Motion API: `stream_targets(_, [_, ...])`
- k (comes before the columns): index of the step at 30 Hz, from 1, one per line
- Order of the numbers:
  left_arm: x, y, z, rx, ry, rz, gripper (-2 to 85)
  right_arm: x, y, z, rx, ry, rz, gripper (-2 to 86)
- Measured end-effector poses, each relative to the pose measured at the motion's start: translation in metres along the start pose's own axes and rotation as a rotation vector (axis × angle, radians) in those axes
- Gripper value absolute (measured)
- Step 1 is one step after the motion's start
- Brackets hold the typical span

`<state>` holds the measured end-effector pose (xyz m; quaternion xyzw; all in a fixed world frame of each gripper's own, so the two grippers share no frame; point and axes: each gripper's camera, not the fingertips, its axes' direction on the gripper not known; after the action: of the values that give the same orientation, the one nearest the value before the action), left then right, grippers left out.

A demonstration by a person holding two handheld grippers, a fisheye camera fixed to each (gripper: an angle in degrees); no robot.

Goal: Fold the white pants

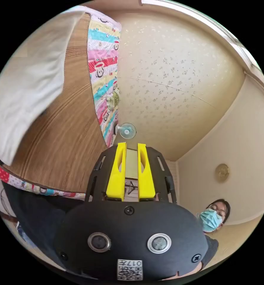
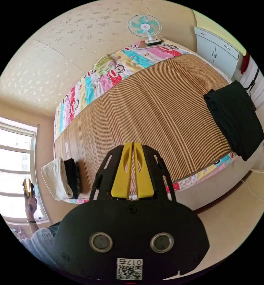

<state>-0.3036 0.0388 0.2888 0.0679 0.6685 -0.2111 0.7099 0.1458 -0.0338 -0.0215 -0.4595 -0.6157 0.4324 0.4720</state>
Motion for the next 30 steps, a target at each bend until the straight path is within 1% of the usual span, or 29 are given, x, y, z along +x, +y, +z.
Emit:
stream_targets(1, [0.000,-0.005,-0.008,0.014,-0.046,-0.001,6.8,-0.005,0.004,-0.002,0.012,-0.039,0.007,0.4])
stream_targets(3, [0.000,-0.023,-0.042,0.089,-0.237,0.007,8.0,-0.004,0.015,-0.007,0.033,-0.087,0.038,0.4])
stream_targets(4, [-0.001,-0.028,-0.050,0.107,-0.284,0.006,8.5,0.002,0.023,-0.010,0.047,-0.115,0.061,0.4])
stream_targets(6, [-0.005,-0.044,-0.081,0.182,-0.448,-0.023,10.1,0.017,0.039,-0.015,0.061,-0.139,0.100,0.4])
stream_targets(7, [-0.006,-0.047,-0.089,0.205,-0.476,-0.031,10.4,0.030,0.051,-0.017,0.064,-0.143,0.134,0.4])
stream_targets(8, [-0.005,-0.051,-0.105,0.266,-0.514,-0.034,10.9,0.037,0.056,-0.019,0.065,-0.141,0.150,0.4])
stream_targets(9, [-0.002,-0.056,-0.121,0.329,-0.534,-0.013,11.3,0.052,0.068,-0.022,0.067,-0.135,0.179,0.5])
stream_targets(11, [0.002,-0.065,-0.139,0.395,-0.581,0.029,11.4,0.075,0.086,-0.029,0.077,-0.118,0.218,0.4])
stream_targets(13, [-0.004,-0.083,-0.148,0.389,-0.642,0.028,11.8,0.105,0.106,-0.037,0.095,-0.090,0.269,0.4])
stream_targets(14, [-0.012,-0.098,-0.148,0.345,-0.658,0.030,13.3,0.112,0.110,-0.038,0.097,-0.085,0.281,0.4])
stream_targets(16, [-0.027,-0.120,-0.138,0.238,-0.633,0.060,15.3,0.138,0.120,-0.040,0.102,-0.082,0.328,0.4])
stream_targets(18, [-0.056,-0.144,-0.112,0.055,-0.571,0.033,15.6,0.153,0.121,-0.040,0.107,-0.106,0.344,0.4])
stream_targets(20, [-0.065,-0.147,-0.104,0.038,-0.593,0.004,11.9,0.163,0.118,-0.038,0.112,-0.127,0.338,0.4])
stream_targets(21, [-0.062,-0.147,-0.098,-0.001,-0.564,0.061,7.7,0.167,0.113,-0.035,0.106,-0.137,0.322,0.4])
stream_targets(22, [-0.059,-0.146,-0.092,-0.051,-0.494,0.131,5.6,0.170,0.107,-0.032,0.096,-0.145,0.301,0.4])
stream_targets(23, [-0.051,-0.143,-0.078,-0.178,-0.292,0.247,5.2,0.171,0.104,-0.030,0.090,-0.148,0.288,0.4])
stream_targets(24, [-0.042,-0.135,-0.066,-0.245,-0.115,0.314,5.0,0.174,0.098,-0.026,0.079,-0.156,0.264,0.4])
stream_targets(26, [-0.022,-0.121,-0.051,-0.274,0.021,0.392,4.8,0.179,0.090,-0.019,0.064,-0.173,0.227,0.4])
stream_targets(28, [0.003,-0.108,-0.028,-0.340,0.057,0.460,4.8,0.186,0.079,-0.010,0.043,-0.202,0.172,0.4])
stream_targets(30, [0.047,-0.089,-0.002,-0.387,0.107,0.580,4.7,0.193,0.071,-0.002,0.018,-0.223,0.137,0.5])
